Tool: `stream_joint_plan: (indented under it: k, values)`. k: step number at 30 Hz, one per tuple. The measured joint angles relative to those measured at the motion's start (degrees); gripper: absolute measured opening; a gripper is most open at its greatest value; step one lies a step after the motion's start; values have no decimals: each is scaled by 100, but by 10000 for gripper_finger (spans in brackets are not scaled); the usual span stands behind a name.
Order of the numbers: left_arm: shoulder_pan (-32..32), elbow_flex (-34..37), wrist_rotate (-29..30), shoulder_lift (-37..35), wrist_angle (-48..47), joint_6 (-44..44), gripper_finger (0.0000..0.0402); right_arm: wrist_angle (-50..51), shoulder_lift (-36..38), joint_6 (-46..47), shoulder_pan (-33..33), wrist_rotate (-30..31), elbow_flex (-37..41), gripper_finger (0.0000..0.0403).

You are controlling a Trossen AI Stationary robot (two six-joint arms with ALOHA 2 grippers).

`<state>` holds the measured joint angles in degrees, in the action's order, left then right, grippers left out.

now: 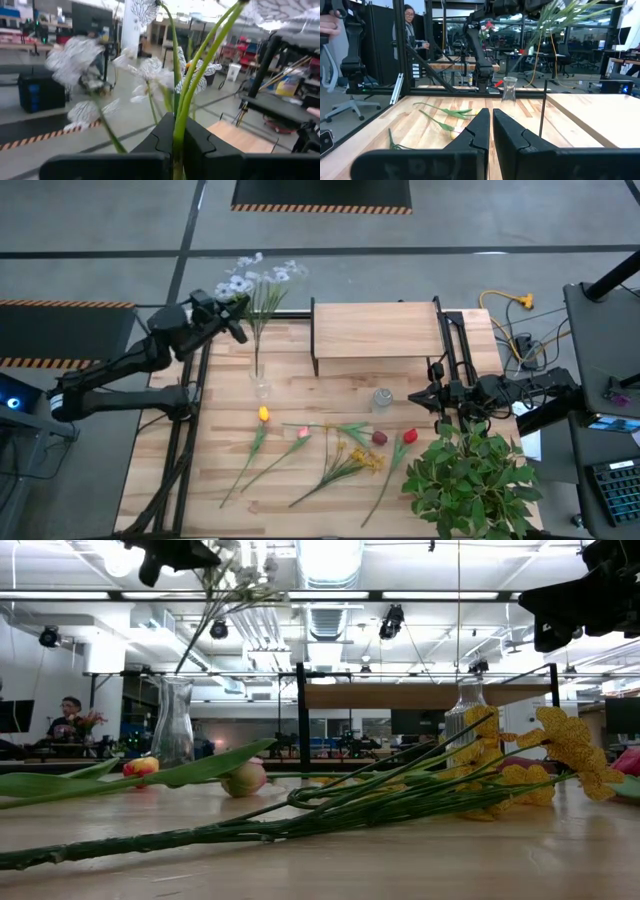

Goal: Pick and place flowers into a vace then onto a shelf
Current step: Put the white flowers into the left transparent vase

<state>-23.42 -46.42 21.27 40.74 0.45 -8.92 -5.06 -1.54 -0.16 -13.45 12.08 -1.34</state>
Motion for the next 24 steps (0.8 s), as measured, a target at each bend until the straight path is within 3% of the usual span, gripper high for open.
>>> stream_joint_plan:
  k: [7, 15, 24]
  values:
    - [28, 585, -216, -593, 222, 245, 0, 0, -4, -31, 0, 1, -1, 13]
    - [28, 1575, -508, -861, 2274, 647, 0, 0, -4, -39, 0, 0, 0, 13]
    - [26, 1465, -814, -942, 2436, 1026, 0, 2, -2, -32, 0, 0, 0, 13]
